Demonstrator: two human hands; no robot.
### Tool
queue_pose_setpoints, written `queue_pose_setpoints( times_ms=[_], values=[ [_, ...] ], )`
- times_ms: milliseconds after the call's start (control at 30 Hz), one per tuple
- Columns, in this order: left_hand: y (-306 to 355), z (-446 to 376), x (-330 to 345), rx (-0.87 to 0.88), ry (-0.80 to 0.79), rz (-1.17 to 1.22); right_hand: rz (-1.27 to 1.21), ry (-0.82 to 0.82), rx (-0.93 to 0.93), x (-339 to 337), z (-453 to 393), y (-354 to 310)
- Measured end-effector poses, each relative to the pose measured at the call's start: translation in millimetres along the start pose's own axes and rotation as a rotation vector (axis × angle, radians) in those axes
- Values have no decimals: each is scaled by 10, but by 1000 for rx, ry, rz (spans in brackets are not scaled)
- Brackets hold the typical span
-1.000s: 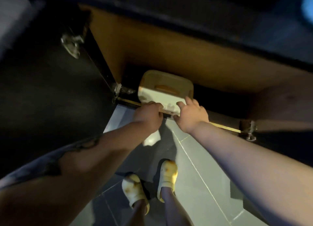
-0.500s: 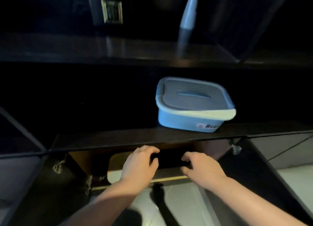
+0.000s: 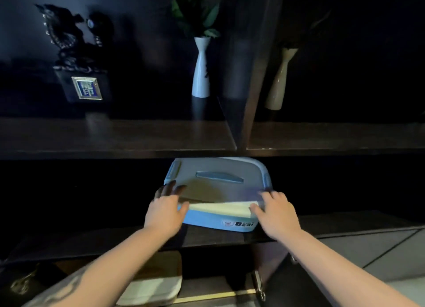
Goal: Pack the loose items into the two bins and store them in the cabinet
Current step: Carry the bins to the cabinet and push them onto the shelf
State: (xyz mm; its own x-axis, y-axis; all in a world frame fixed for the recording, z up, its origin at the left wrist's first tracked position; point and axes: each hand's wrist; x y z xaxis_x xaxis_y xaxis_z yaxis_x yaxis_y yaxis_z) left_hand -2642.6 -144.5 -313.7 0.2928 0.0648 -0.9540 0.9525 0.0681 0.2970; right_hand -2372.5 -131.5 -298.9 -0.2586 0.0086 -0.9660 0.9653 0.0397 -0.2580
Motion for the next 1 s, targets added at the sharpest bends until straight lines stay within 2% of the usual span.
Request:
queue_pose_setpoints(
  times_ms=[100, 200, 333, 433, 533, 600, 700, 800, 900, 1000],
  values=[
    [9, -247, 48, -185, -24, 107, -111, -120, 91, 86, -213, 158],
    [38, -413, 69, -315, -82, 246, -282, -182, 76, 132, -423, 290],
    [108, -458, 182, -352, -55, 333, -372, -248, -68, 165, -616, 427],
    [219, -313, 171, -443, -140, 368, -416, -242, -120, 224, -659, 568],
    [271, -67, 221, -376, 8, 341, -522, -193, -186, 262, -692, 704],
    [323, 156, 286, -317, 97, 358, -619, -159, -147, 287, -695, 745],
    [366, 318, 288, -294, 117, 393, -704, -151, 17, 361, -738, 758],
    [239, 129, 260, -354, 94, 334, -808, -219, 129, 380, -878, 707],
    [118, -148, 289, -439, -13, 281, -878, -206, 105, 501, -1059, 740],
    [119, -281, 341, -496, -39, 513, -917, -175, 118, 529, -1081, 706]
  ],
)
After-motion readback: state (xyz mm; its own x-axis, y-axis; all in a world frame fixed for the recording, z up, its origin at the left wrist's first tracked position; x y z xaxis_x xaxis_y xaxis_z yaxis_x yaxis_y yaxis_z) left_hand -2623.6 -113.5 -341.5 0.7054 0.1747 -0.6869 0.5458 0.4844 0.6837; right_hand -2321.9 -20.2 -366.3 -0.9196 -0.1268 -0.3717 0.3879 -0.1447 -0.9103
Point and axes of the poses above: each hand's wrist, its own z-axis away from the middle knuckle, its own x-axis out of the palm, y = z × x, and after that the axes turned 6 degrees about -z, right-handed
